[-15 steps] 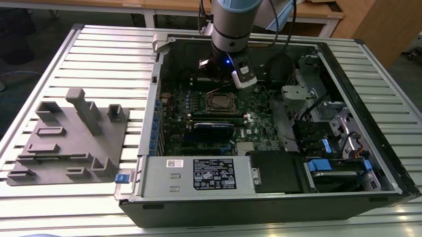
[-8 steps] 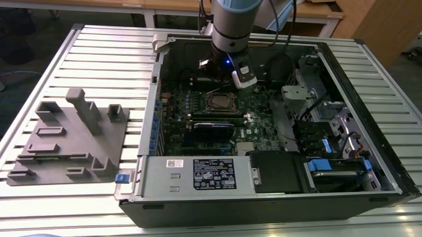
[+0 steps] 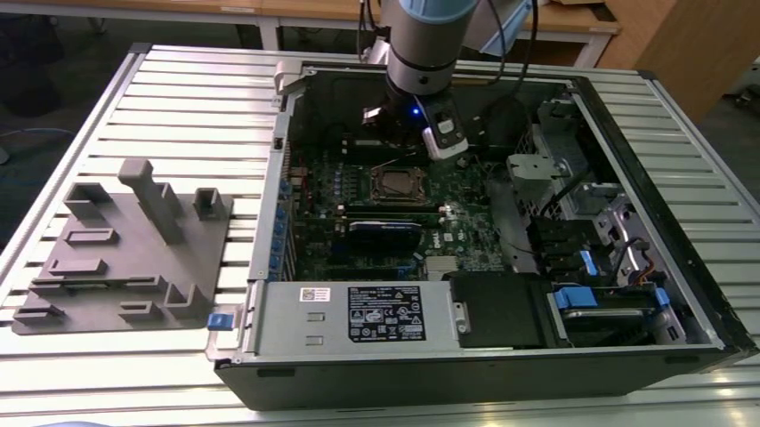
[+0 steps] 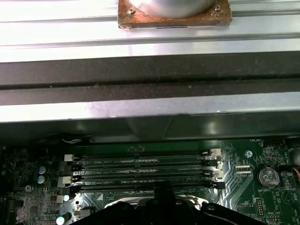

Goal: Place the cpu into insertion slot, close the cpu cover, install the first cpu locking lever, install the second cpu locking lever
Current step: 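Install the first cpu locking lever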

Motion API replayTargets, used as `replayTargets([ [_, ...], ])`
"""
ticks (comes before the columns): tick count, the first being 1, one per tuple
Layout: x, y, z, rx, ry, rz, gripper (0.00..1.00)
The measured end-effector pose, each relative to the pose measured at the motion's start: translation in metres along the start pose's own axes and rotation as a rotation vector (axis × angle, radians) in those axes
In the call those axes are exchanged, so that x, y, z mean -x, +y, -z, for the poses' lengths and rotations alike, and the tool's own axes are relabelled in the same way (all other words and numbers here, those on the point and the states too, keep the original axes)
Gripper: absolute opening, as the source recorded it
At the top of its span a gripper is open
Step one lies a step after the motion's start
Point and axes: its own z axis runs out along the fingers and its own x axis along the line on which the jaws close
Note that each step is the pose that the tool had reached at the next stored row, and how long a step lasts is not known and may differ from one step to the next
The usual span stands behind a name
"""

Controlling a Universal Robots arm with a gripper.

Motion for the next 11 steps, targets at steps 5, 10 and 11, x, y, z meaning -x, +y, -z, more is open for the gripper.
replayTargets([
  [5,0.0,-0.0008,-0.003,-0.004,-0.0002,0.0,0.11],
  [10,-0.0001,-0.0015,-0.0053,-0.0068,-0.0003,0.0,0.11],
  [11,-0.0001,-0.0015,-0.0053,-0.0068,-0.0002,0.0,0.11],
])
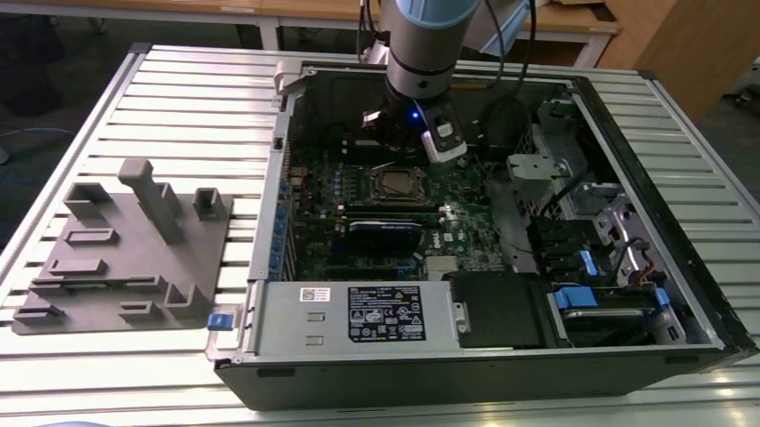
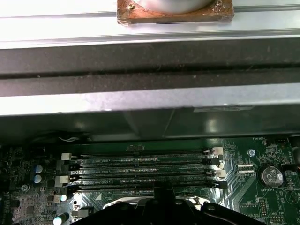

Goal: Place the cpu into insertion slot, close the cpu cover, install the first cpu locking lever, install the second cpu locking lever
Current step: 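Install the first cpu locking lever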

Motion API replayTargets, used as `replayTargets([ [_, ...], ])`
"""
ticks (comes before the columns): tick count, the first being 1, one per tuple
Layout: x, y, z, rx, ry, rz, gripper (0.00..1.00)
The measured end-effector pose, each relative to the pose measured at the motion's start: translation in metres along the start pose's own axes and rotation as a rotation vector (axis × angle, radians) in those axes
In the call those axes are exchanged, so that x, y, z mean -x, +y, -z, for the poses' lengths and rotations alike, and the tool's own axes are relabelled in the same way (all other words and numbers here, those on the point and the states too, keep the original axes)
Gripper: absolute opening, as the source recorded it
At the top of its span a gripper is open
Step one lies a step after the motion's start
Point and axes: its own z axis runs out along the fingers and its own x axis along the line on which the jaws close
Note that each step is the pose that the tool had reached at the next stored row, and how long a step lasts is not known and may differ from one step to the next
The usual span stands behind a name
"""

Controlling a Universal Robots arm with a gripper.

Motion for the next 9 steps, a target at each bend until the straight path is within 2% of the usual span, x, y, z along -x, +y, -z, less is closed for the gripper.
replayTargets([
  [7,-0.0001,0.0021,-0.0009,0.0003,-0.0006,-0.002,0.11],
  [9,-0.0002,0.002,-0.0012,0.0001,-0.0033,-0.012,0.11],
])
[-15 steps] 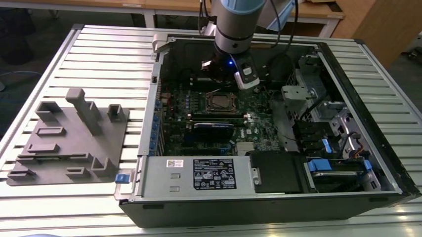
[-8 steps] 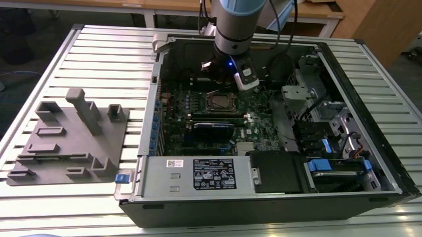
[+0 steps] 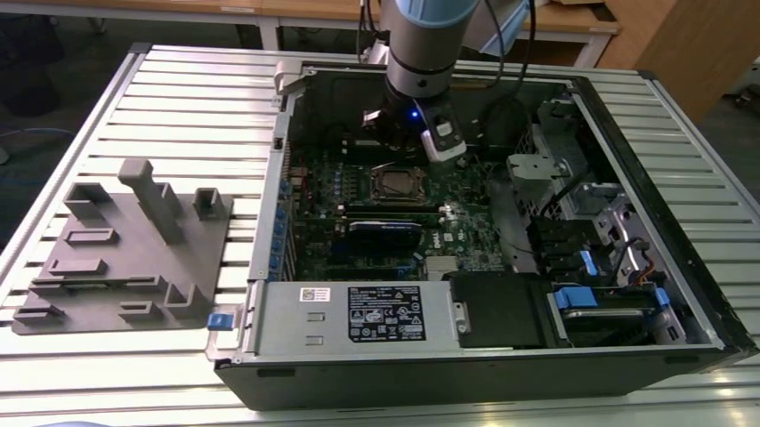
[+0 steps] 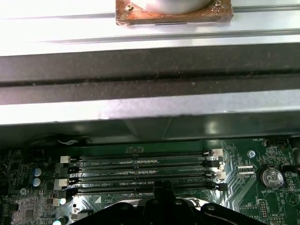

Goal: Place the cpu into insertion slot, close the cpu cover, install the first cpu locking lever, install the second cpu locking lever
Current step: 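Install the first cpu locking lever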

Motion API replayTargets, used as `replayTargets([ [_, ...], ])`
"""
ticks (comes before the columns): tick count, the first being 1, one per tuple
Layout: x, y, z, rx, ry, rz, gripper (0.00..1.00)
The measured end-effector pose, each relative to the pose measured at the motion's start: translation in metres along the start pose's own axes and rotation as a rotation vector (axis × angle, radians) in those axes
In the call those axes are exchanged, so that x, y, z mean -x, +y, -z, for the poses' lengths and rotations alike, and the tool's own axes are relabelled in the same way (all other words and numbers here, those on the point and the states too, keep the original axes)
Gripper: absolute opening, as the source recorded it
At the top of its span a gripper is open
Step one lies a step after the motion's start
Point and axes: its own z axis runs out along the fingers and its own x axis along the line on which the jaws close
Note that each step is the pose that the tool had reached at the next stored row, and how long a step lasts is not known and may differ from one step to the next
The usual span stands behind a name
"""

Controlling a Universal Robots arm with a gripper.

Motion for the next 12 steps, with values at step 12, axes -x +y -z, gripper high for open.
replayTargets([
  [12,-0.0002,0.0004,-0.0021,-0.0003,-0.016,-0.058,0.11],
])
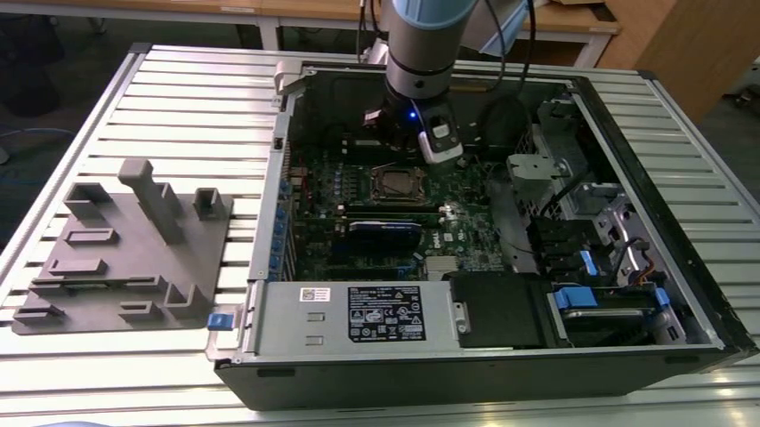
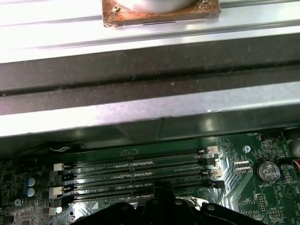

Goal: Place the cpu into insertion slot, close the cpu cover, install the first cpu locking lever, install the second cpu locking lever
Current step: 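Install the first cpu locking lever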

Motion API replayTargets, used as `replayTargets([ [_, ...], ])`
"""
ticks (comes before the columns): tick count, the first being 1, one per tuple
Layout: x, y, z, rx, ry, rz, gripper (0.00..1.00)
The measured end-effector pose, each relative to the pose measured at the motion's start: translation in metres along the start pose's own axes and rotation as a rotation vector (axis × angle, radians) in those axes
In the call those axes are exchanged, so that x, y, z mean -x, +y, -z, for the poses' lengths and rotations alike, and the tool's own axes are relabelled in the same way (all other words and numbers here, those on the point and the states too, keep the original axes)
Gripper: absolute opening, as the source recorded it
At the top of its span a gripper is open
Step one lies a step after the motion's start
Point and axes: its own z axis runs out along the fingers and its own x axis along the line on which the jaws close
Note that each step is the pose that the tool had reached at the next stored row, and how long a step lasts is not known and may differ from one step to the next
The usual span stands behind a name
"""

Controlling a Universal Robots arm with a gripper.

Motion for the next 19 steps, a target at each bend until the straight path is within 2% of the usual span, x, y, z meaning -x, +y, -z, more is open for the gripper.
replayTargets([
  [2,-0.0001,0.0,-0.0002,-0.0004,-0.0027,-0.01,0.11],
  [7,-0.0002,-0.0001,-0.0006,-0.0003,-0.0153,-0.056,0.11],
  [19,-0.0046,0.0013,-0.0009,-0.0004,-0.0192,-0.071,0.11],
])
